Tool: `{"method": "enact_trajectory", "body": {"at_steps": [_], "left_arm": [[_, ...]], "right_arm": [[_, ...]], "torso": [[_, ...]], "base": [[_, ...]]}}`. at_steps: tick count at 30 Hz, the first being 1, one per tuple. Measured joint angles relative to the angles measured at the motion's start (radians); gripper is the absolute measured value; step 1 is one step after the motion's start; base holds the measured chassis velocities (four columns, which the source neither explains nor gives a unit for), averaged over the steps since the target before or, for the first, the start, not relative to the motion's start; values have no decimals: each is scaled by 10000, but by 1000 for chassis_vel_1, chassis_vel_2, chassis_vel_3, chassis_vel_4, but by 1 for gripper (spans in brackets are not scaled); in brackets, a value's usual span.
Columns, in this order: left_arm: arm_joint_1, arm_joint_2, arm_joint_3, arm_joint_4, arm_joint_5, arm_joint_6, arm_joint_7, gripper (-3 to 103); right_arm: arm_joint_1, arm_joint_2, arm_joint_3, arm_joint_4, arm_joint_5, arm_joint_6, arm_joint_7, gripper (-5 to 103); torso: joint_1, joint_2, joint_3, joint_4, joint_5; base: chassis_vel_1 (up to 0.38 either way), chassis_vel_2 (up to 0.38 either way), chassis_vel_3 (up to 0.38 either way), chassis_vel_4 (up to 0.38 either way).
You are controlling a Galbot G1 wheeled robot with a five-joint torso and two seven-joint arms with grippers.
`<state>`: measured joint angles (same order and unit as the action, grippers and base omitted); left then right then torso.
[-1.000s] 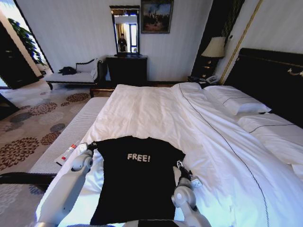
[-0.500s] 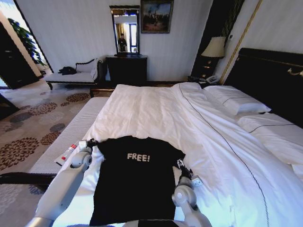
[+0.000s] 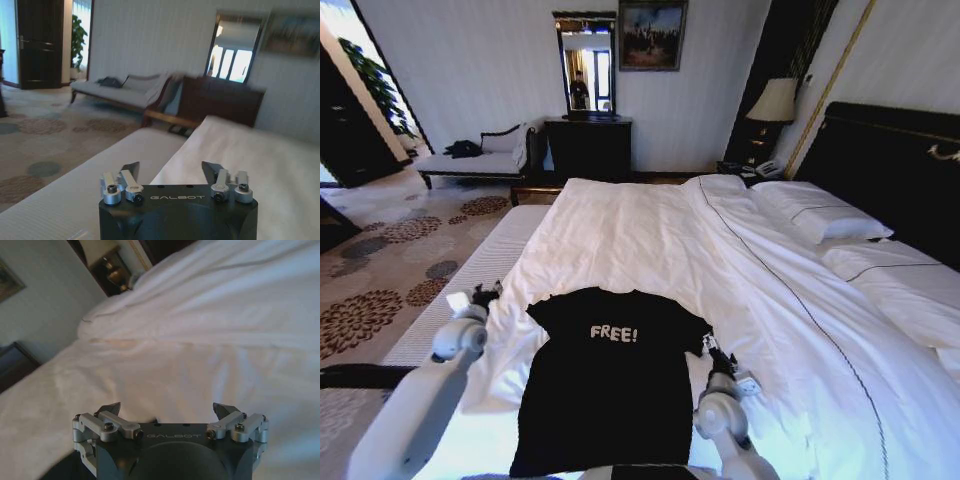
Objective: Fold the clothes on the bed.
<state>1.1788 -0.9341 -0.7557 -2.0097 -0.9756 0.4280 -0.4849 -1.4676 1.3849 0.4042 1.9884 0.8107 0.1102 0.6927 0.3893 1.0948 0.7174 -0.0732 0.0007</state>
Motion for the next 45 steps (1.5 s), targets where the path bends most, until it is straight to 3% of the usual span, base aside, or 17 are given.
{"method": "enact_trajectory", "body": {"at_steps": [3,4,9,10,13,16,19,24,30,37,45], "left_arm": [[1317,-627,-1198,-2103,-602,82,87,89],[1317,-627,-1198,-2103,-602,82,87,89],[3552,-2045,-1881,-4075,-628,-214,444,100],[3552,-2045,-1881,-4075,-628,-214,444,100],[3964,-2807,-1590,-4727,-540,-224,455,100],[3807,-3110,-1249,-4952,-428,-123,408,100],[3393,-3300,-970,-5043,-863,-8,463,100],[3102,-3496,-840,-5020,-1407,-223,778,100],[3099,-3720,-737,-4980,-1302,-263,785,100],[3127,-3941,-762,-4876,-1049,-267,720,100],[3167,-4006,-951,-4886,-1047,-269,658,100]], "right_arm": [[-11,-441,104,540,522,-226,-119,100],[-11,-441,104,540,522,-226,-119,100],[-63,-726,56,1042,1963,-507,-989,100],[-63,-726,56,1042,1963,-507,-989,100],[261,-879,-32,1063,3232,-939,-1482,100],[652,-943,-131,567,3627,-1123,-1660,100],[1179,-961,-230,-349,4071,-1208,-1621,100],[1641,-1001,-323,-1259,4258,-1263,-1688,100],[1884,-992,-323,-1571,4184,-1256,-1768,100],[1810,-803,-78,-1755,3306,-828,-1830,100],[1374,-833,113,-1474,3069,-827,-979,100]], "torso": [[0,2,-1,-4,-5],[0,2,-1,-4,-5],[-2,2,-1,1,-4],[-2,2,-1,1,-4],[-2,3,-1,-2,-5],[-2,2,-1,-2,-5],[0,0,1,-4,-4],[1,0,2,-3,-5],[0,0,1,-3,-6],[0,-1,2,-1,-7],[0,0,1,-3,-7]], "base": [[0,0,0,0],[0,0,0,0],[0,0,0,0],[0,0,0,0],[0,0,0,0],[0,0,0,0],[0,0,0,0],[0,0,0,0],[0,0,0,0],[0,0,0,0],[0,0,0,0]]}}
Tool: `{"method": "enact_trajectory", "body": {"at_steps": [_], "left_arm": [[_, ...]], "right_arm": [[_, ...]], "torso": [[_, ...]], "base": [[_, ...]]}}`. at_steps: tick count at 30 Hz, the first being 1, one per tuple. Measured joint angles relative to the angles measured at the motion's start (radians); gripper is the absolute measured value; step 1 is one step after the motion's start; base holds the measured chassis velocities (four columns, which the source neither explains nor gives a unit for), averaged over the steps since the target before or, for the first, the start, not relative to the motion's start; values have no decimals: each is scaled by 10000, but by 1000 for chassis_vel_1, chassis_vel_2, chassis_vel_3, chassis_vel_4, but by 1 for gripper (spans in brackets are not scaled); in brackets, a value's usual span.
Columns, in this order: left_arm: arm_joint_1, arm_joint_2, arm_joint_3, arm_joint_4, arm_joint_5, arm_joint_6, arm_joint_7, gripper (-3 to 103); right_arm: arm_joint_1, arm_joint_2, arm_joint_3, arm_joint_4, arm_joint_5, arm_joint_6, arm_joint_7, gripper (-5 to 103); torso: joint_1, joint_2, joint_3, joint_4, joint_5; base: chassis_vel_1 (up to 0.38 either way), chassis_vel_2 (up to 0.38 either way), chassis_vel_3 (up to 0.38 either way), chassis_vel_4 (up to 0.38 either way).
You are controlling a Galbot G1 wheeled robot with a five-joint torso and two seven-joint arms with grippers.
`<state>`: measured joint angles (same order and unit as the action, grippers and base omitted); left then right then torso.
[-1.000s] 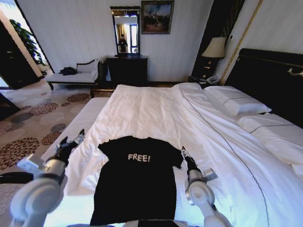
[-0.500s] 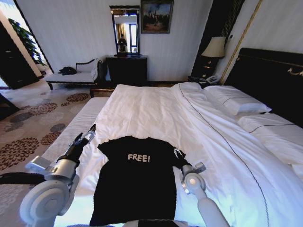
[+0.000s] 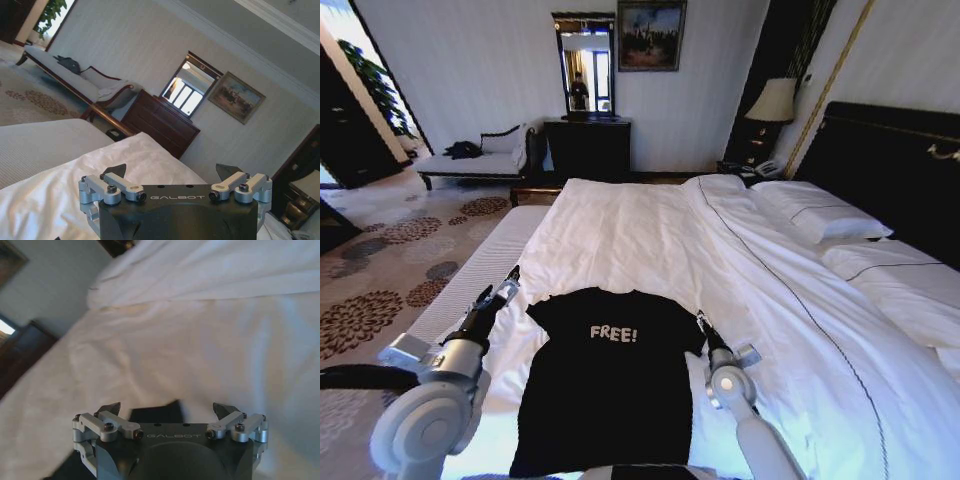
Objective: Fold the clothes on the bed.
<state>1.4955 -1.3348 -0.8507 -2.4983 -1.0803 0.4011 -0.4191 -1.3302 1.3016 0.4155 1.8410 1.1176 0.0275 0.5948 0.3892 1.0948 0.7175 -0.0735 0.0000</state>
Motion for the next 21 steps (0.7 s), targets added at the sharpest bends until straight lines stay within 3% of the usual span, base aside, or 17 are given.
{"method": "enact_trajectory", "body": {"at_steps": [7,9,13,15,21], "left_arm": [[198,-133,-169,-5,-49,-1,-36,100],[242,-163,-174,-6,-29,-1,-37,100],[360,-292,-163,-9,80,-1,-42,100],[381,-322,-137,-10,137,-1,-43,100],[466,-435,-64,-13,317,-1,-48,100]], "right_arm": [[89,-37,32,-330,809,-25,217,101],[116,-6,29,-390,916,48,157,96],[136,43,17,-436,1129,193,-14,75],[149,55,16,-436,1161,219,-47,75],[212,162,-18,-426,1196,362,-165,48]], "torso": [[0,0,-1,1,0],[0,0,0,1,0],[0,0,0,1,0],[0,0,0,1,0],[0,0,0,1,1]], "base": [[0,0,0,0],[0,0,0,0],[0,0,0,0],[0,0,0,0],[0,0,0,0]]}}
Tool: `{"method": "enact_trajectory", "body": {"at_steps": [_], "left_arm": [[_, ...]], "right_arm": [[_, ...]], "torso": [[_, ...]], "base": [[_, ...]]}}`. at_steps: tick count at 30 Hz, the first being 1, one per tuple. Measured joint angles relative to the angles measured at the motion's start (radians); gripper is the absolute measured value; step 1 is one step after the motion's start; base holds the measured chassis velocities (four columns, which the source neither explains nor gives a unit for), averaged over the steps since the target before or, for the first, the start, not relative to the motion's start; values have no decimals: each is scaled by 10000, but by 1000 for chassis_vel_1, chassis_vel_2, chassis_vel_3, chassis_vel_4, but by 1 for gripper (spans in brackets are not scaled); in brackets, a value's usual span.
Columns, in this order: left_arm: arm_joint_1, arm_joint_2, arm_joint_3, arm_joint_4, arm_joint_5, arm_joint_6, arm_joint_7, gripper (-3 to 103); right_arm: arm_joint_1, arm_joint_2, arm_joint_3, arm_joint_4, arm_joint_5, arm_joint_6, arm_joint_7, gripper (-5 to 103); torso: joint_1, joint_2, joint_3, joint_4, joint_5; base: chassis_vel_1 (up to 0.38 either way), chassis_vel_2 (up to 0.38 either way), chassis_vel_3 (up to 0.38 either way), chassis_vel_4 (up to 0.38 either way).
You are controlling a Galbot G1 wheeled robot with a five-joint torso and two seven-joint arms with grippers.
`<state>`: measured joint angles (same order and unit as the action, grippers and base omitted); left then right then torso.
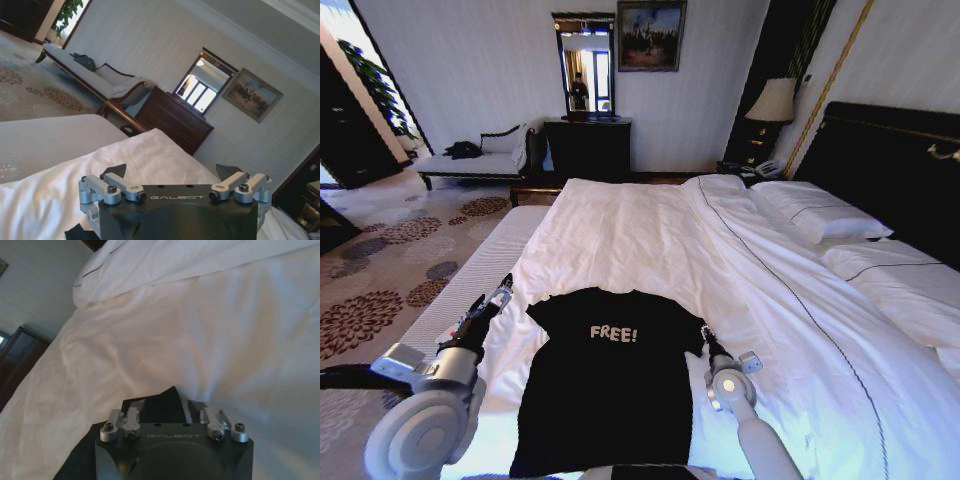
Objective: Fold the clothes on the bed.
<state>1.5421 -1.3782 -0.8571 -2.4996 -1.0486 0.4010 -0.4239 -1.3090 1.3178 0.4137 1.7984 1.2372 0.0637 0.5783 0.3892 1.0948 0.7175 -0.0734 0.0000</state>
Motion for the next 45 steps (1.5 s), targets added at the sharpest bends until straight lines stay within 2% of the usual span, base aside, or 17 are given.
{"method": "enact_trajectory", "body": {"at_steps": [3,7,9,13,18,29,37,45], "left_arm": [[37,-21,-11,-2,14,0,-3,100],[70,-64,-28,-19,44,1,-15,100],[72,-78,-22,-18,57,1,-17,100],[110,-163,23,-18,123,3,-22,100],[148,-188,24,-19,164,4,-28,100],[244,-411,19,-15,184,1,-33,100],[282,-514,-33,-9,215,-12,-34,100],[229,-670,177,-5,403,7,-33,100]], "right_arm": [[2,17,-11,3,-1,28,-11,42],[36,29,-12,-82,-40,120,-12,21],[48,31,-12,-113,-54,146,-12,21],[120,41,-12,-287,-106,216,-5,2],[116,39,-13,-284,-234,359,-63,1],[-252,33,-322,841,-444,813,-890,0],[61,-116,-987,787,-477,1094,-1834,0],[394,-202,-1690,677,-501,1129,-2203,0]], "torso": [[0,0,0,0,0],[0,0,0,0,0],[0,0,0,0,0],[0,0,0,0,0],[0,0,0,0,1],[0,0,-1,-1,-1],[0,0,-1,0,0],[0,0,0,0,-1]], "base": [[0,0,0,0],[0,0,0,0],[0,0,0,0],[0,0,0,0],[0,0,0,0],[0,0,0,0],[0,0,0,0],[0,0,0,0]]}}
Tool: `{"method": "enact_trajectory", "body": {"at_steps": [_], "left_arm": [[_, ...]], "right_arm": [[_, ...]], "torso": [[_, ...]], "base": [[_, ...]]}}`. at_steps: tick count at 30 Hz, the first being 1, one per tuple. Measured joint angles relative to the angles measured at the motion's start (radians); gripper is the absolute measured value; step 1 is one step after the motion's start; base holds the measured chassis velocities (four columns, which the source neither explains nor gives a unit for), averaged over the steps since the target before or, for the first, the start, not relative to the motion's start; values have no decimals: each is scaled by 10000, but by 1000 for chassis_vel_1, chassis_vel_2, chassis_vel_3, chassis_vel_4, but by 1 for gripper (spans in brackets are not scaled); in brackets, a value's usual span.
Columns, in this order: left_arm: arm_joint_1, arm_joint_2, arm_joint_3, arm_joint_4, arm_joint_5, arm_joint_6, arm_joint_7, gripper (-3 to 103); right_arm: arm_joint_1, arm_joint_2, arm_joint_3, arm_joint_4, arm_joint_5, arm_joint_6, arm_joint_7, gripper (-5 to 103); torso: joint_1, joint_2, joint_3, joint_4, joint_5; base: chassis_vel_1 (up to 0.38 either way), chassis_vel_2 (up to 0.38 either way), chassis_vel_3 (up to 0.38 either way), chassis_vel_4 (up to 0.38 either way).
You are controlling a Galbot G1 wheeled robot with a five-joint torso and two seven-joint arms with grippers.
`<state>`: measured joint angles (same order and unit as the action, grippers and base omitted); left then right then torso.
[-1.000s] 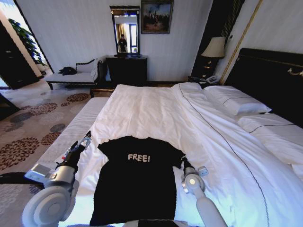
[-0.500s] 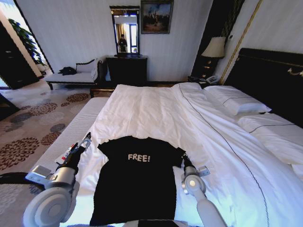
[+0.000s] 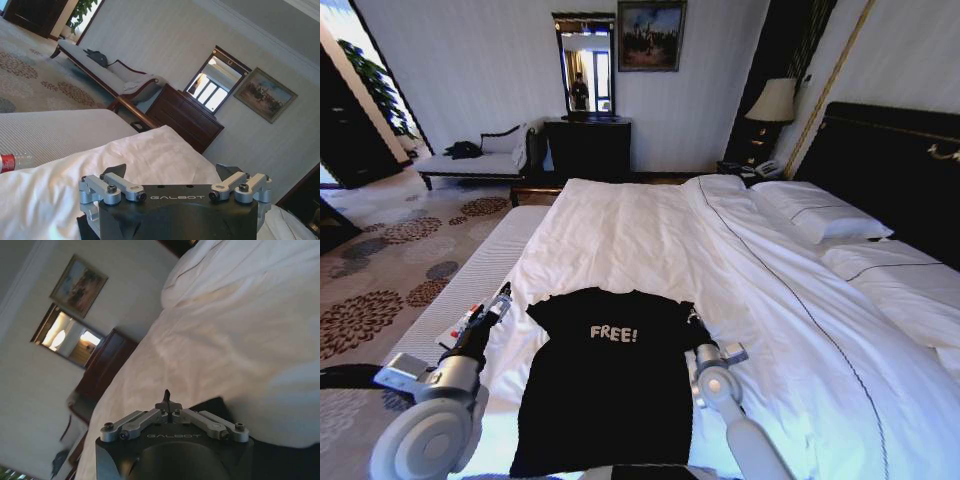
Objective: Fold the clothes on the bed.
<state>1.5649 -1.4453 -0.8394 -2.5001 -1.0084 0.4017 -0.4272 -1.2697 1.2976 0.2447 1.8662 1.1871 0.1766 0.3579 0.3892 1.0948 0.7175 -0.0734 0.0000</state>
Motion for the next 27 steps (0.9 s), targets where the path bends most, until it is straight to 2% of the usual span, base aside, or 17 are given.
{"method": "enact_trajectory", "body": {"at_steps": [13,22,23,25,27], "left_arm": [[41,-146,68,0,128,20,2,100],[-36,34,-51,1,104,34,2,100],[-89,12,0,1,104,35,2,100],[-141,-32,136,1,148,40,2,100],[-153,-37,164,1,172,40,0,100]], "right_arm": [[636,211,-1553,-593,-673,-2,-101,0],[820,391,-1826,-1134,-1116,-34,-60,0],[794,402,-1853,-1196,-1276,-48,-73,-3],[642,393,-1899,-1170,-1463,-50,-296,8],[581,384,-1915,-1100,-1482,-47,-383,8]], "torso": [[0,0,0,0,0],[0,0,0,0,0],[0,0,0,0,0],[0,0,0,0,1],[1,0,0,0,1]], "base": [[0,0,0,0],[0,0,0,0],[0,0,0,0],[0,0,0,0],[0,0,0,0]]}}
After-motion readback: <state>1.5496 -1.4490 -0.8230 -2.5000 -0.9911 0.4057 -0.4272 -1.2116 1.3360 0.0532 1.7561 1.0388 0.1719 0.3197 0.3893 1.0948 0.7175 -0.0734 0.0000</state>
